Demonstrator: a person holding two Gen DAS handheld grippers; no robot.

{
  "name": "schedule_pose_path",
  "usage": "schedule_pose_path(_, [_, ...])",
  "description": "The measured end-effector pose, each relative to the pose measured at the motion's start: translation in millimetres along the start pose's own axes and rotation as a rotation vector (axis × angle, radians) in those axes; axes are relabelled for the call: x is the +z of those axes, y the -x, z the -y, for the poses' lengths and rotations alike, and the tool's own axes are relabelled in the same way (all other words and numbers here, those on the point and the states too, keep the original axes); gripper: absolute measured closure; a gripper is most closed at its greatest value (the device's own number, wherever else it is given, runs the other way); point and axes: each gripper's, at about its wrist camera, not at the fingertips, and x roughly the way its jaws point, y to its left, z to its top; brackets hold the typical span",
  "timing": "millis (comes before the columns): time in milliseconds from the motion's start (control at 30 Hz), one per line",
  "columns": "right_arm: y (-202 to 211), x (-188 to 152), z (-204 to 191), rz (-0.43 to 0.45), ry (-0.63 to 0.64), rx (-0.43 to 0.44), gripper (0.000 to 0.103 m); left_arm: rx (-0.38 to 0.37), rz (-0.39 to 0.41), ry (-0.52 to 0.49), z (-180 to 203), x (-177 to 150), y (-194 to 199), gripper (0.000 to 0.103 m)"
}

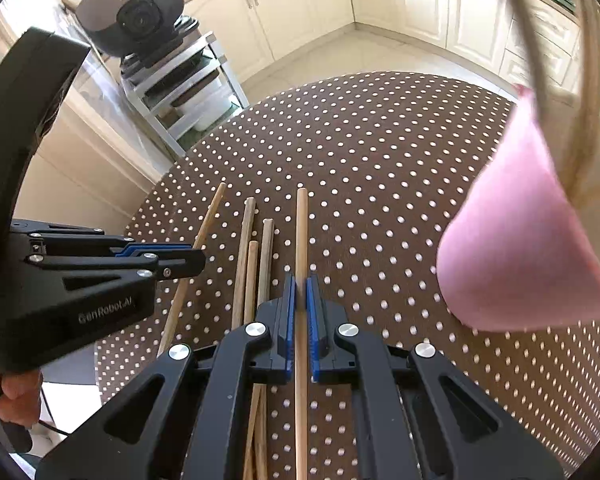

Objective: Organize utensils
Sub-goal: 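Lift the left tool's chopstick over the pink cup while the right tool carries its own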

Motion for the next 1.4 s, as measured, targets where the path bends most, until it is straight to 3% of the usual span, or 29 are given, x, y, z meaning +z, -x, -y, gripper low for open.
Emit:
schedule_pose_path(533, [86,-17,-12,0.187,-0.114,0.065,0.098,-0.101,0.14,-0.159,28,-22,85,0.097])
schedule_pose_path(867, [136,-28,-18,0.329,-0.155,0.052,0.098,-0.139,0.236,-0.281,49,-41,136,0.097])
schedule_pose_path(1067, [185,-29,-16,0.492,-0.159,0.028,0.098,-0.158,0.321,-0.359,69,-46,170,0.097])
schedule_pose_path(1400, [235,-23,-1,0.683,-0.206,0.02,0.098,-0.215,0.435,-0.403,90,-44,220,0.097])
